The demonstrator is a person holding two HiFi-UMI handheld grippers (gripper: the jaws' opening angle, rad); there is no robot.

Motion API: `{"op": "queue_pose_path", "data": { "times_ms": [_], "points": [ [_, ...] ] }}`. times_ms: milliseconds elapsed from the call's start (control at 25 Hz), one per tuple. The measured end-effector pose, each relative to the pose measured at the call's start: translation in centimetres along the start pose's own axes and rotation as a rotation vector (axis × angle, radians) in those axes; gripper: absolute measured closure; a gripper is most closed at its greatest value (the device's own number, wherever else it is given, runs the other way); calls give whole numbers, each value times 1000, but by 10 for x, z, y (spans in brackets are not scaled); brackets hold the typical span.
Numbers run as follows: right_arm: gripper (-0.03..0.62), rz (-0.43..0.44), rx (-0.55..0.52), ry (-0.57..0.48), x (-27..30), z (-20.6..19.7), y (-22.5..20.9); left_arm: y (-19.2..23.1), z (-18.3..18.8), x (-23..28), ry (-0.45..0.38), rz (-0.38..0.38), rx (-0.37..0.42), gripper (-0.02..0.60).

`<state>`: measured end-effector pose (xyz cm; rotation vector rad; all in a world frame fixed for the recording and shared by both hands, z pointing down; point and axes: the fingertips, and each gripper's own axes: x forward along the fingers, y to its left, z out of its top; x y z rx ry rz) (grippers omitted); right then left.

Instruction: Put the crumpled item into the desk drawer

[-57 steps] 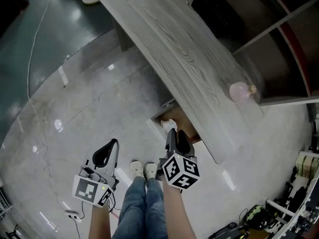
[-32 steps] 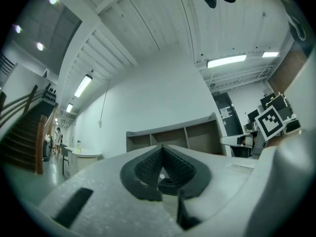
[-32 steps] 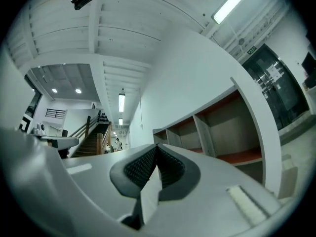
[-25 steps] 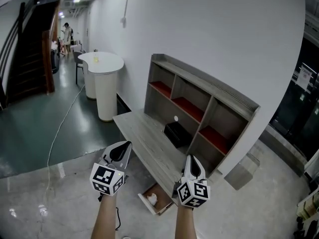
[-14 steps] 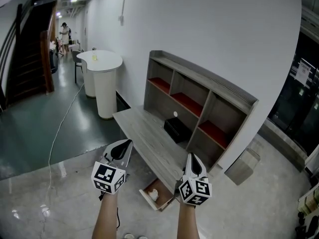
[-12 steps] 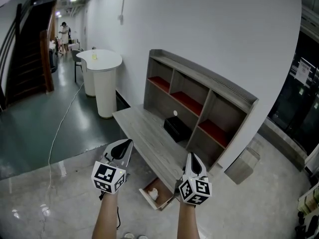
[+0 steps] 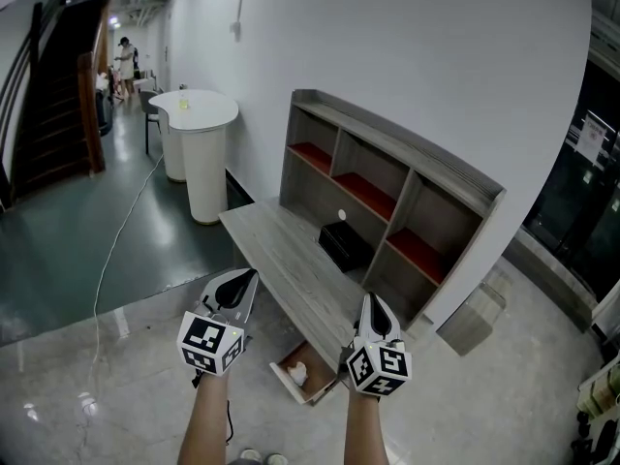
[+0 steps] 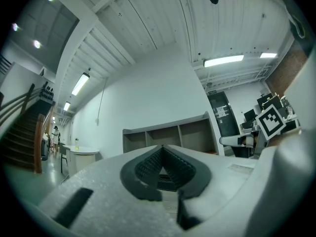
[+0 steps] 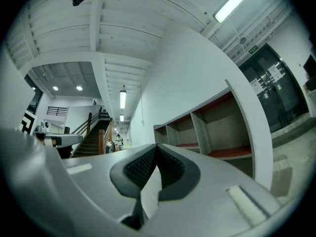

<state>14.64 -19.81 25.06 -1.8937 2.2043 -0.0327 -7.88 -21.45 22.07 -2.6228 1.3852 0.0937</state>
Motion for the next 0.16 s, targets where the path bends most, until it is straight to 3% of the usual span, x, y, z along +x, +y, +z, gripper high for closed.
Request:
{"op": "queue_pose_path", "data": {
  "times_ms": [160],
  "points": [
    [583,4,-1,3,1,-5,-1,0,-5,1,2,3,-1,580]
  ]
}}
